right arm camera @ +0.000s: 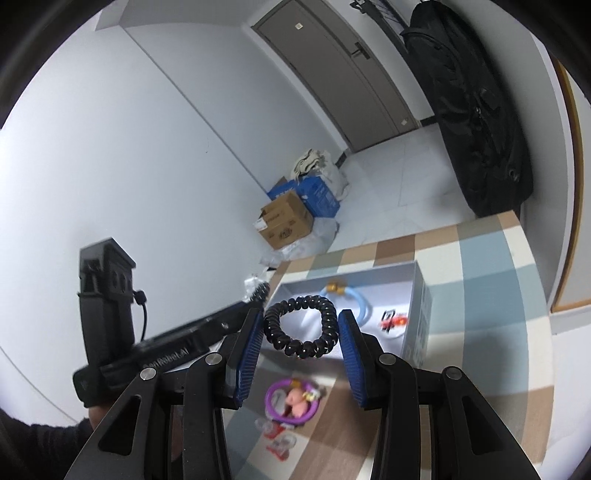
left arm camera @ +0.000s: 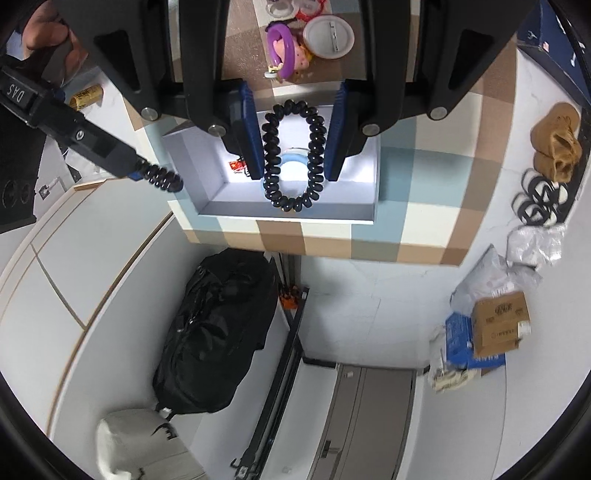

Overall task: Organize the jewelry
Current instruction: 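Carry both black bracelets over the box and release them inside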

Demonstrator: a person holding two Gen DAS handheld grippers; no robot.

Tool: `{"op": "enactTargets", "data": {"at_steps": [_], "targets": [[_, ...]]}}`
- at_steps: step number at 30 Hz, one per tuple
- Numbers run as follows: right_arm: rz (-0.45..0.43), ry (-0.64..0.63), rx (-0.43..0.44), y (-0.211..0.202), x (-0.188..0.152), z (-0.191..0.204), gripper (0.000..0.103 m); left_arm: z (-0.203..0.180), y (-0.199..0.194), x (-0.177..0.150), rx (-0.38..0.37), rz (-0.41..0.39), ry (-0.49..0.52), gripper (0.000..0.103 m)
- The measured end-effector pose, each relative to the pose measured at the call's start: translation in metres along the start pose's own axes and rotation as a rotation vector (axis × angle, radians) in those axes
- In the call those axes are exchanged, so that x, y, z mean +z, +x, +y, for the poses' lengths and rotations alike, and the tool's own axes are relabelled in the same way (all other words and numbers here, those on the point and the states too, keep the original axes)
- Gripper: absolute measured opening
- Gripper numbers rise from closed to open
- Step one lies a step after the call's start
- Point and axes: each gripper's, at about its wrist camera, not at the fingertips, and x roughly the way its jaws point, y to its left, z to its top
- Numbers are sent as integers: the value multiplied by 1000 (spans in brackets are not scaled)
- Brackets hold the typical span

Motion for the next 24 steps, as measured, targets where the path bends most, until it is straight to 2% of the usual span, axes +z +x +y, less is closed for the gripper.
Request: {"op": "enactTargets", "data": {"at_steps": [5,15,19,20,22,24], "targets": [[18,27,-33,13,3,-10,40,8,10,6,-25,31,-52,27],[48,23,-79,31,6,-18,39,10,28,10,-81,97,-77,27],[63,33,-97,35,6,-23,40,8,28,13,-104,85,-73,27],[60,33,-96,36,7,-23,42,8,27,14,-109,80,-77,35],[54,28,-112,37,8,-22,46,10,24,16,-115,56,-96,41],[37,26,-115,37,9,-21,53,12,23,18,-117,50,-117,61]]}}
